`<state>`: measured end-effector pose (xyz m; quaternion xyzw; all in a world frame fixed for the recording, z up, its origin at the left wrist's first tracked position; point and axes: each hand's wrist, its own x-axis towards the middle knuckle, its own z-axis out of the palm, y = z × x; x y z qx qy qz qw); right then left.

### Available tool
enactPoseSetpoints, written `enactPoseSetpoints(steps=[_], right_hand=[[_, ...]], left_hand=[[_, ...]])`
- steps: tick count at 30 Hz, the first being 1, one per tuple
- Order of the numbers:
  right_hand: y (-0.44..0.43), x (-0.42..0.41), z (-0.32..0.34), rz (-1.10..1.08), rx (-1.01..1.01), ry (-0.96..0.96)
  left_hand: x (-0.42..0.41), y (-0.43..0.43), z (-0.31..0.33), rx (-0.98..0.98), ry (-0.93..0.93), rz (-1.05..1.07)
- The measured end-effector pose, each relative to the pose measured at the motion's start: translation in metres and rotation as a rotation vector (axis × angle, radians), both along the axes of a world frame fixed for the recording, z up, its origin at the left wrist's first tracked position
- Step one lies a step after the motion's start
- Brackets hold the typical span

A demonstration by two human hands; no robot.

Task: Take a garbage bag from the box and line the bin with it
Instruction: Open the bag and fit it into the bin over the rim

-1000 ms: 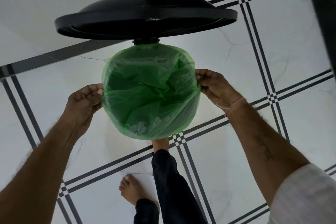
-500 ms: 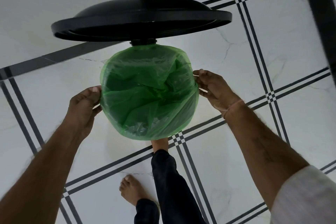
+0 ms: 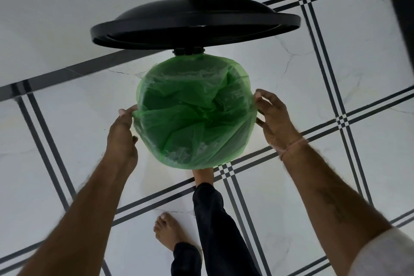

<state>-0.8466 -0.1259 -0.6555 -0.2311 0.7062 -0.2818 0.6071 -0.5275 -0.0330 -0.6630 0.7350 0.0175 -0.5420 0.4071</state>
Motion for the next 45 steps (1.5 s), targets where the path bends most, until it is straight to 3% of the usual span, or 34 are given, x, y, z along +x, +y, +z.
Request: enactPoseSetpoints(steps=[3,8,11,16,23,29,38,41,45], right_hand=[[0.038,0.011,0.004,-0.12,-0.066,0.068],[0.066,0.036,0.005,-0.192,0.142,-0.012],[0.058,0.045,0.005,-0.279,0.149,-0.05],[0.044,0.046,-0.001,-0.311,0.21,-0.074],[0.038,0.041,-0.001,-0.293,0.238,-0.132],[0.047,0.021,0.002,-0.266,0.329,-0.086],[0.076,0.045,-0.007,-0.414,0.404,-0.098],[0.078,0.048,-0.025,-0.436,0.378,-0.034],[0.082,0.041,-0.038,-0.417,0.363,-0.097]], left_hand=[[-0.012,0.02,0.001,0.084,-0.17,0.176],[-0.044,0.047,0.008,0.121,0.181,0.23],[-0.049,0.042,0.012,0.077,0.236,0.288],[-0.047,0.037,0.014,0.071,0.252,0.279],[-0.052,0.038,0.01,0.039,0.112,0.129],[-0.051,0.044,0.015,0.07,0.185,0.212],[-0.071,0.045,0.014,0.082,0.424,0.563],[-0.073,0.046,0.011,0.045,0.412,0.585],[-0.07,0.049,0.009,0.063,0.432,0.542]])
